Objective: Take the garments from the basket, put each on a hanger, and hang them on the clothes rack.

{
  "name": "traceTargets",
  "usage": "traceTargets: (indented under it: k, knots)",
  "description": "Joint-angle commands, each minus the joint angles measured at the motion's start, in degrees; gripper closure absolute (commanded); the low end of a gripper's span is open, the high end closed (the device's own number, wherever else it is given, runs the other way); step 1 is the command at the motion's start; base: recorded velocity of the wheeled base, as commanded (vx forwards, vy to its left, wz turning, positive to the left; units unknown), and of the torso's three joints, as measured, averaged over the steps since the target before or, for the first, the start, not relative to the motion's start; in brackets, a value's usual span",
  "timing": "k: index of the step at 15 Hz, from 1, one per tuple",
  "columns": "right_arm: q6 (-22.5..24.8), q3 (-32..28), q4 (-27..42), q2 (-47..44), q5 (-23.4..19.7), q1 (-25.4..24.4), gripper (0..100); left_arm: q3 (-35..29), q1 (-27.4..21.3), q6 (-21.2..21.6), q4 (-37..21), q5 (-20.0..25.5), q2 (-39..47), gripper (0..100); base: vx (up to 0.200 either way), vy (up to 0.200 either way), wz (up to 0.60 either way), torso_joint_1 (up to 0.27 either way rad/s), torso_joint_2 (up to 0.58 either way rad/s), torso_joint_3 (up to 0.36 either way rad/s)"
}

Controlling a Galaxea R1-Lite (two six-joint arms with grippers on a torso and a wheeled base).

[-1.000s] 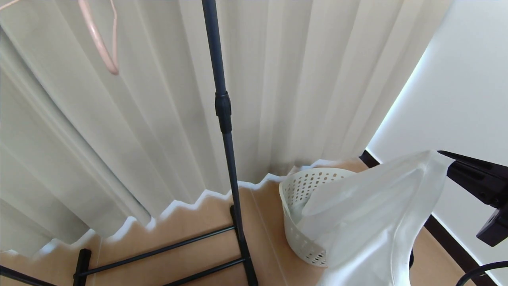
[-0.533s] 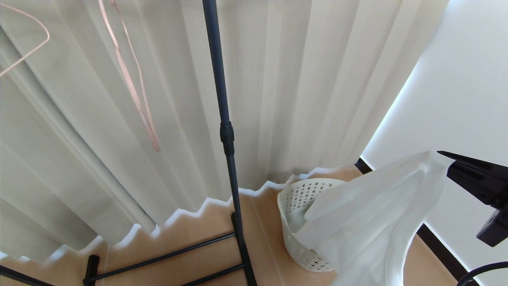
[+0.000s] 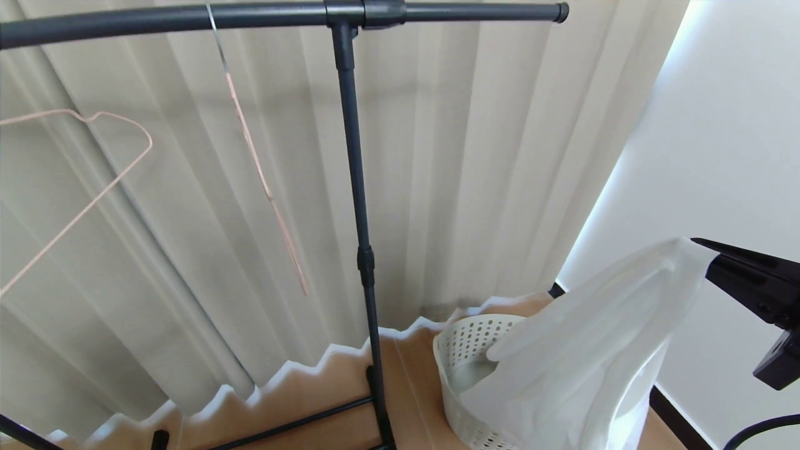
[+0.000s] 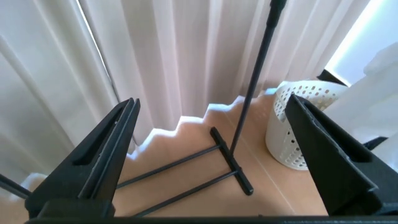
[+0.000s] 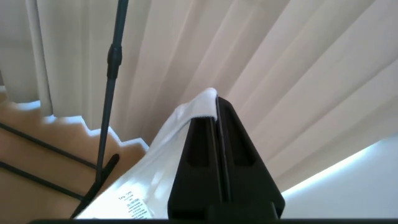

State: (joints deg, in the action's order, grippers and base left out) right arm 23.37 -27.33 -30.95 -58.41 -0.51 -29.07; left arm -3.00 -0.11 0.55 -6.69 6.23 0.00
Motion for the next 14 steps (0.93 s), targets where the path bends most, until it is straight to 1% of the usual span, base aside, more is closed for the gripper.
traceTargets:
  k: [1, 6, 12, 14]
  knots:
    - [0.0, 0.1, 0.0, 0.2, -0.1, 0.0, 100, 0.0, -0.1, 0.0, -0.1, 0.0, 0.0, 0, 0.0, 0.0, 0.0, 0.198, -0.51, -0.129]
    - [0.0, 0.3, 0.0, 0.0, -0.1, 0.0, 100, 0.0, 0.0, 0.1, 0.0, 0.0, 0.0, 0, 0.0, 0.0, 0.0, 0.2, -0.53, -0.158]
    - [0.0, 0.4, 0.2, 0.0, -0.1, 0.0, 100, 0.0, 0.0, -0.1, 0.0, -0.1, 0.0, 0, 0.0, 0.0, 0.0, 0.244, -0.58, -0.325]
    - [0.0, 0.5, 0.3, 0.0, -0.1, 0.0, 100, 0.0, 0.0, 0.0, 0.0, -0.1, 0.0, 0, 0.0, 0.0, 0.0, 0.2, -0.46, -0.261]
